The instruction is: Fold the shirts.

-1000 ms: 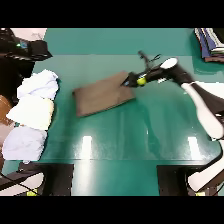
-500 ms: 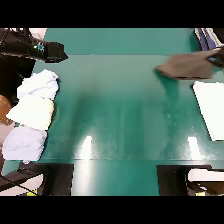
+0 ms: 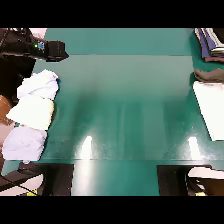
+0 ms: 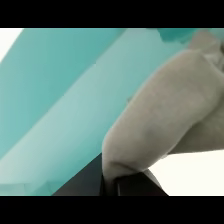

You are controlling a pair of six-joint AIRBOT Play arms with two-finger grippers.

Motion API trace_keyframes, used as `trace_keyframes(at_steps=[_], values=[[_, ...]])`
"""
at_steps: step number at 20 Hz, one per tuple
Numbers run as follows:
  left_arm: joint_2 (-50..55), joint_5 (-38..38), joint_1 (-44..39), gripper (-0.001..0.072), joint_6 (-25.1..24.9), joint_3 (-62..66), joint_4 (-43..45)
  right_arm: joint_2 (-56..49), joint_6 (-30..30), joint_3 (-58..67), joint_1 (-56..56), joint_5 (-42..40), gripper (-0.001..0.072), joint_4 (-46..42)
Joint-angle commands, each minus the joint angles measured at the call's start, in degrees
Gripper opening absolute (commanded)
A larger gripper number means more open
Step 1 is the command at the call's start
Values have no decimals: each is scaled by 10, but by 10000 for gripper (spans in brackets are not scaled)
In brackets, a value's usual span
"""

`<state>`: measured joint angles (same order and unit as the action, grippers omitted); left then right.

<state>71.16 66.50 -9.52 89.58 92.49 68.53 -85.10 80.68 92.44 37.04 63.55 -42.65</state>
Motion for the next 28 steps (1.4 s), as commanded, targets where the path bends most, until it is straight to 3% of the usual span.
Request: trace_keyframes(at_steps=[1,5,11,16,17,18,19,24,28], values=[[0,2,0,28,1,0,0,22,0,1,8,10,14,25],[0,2,0,28,0,0,3,70,0,0,28,55,14,15],[0,2,0,28,-16,0,5,115,21,-3,73,176,14,-89],[0,2,0,28,-31,0,5,163,29,-120,104,209,27,-160],[0,2,0,28,-31,0,5,172,29,-143,111,221,184,-185],[0,2,0,28,-31,0,5,182,29,-164,122,235,428,-208],[0,2,0,28,-31,0,5,193,30,-182,137,248,588,-223],[0,7,0,28,-31,0,4,242,54,-197,196,223,594,-171],[0,5,0,29,-30,0,4,275,52,-196,101,197,594,-51]])
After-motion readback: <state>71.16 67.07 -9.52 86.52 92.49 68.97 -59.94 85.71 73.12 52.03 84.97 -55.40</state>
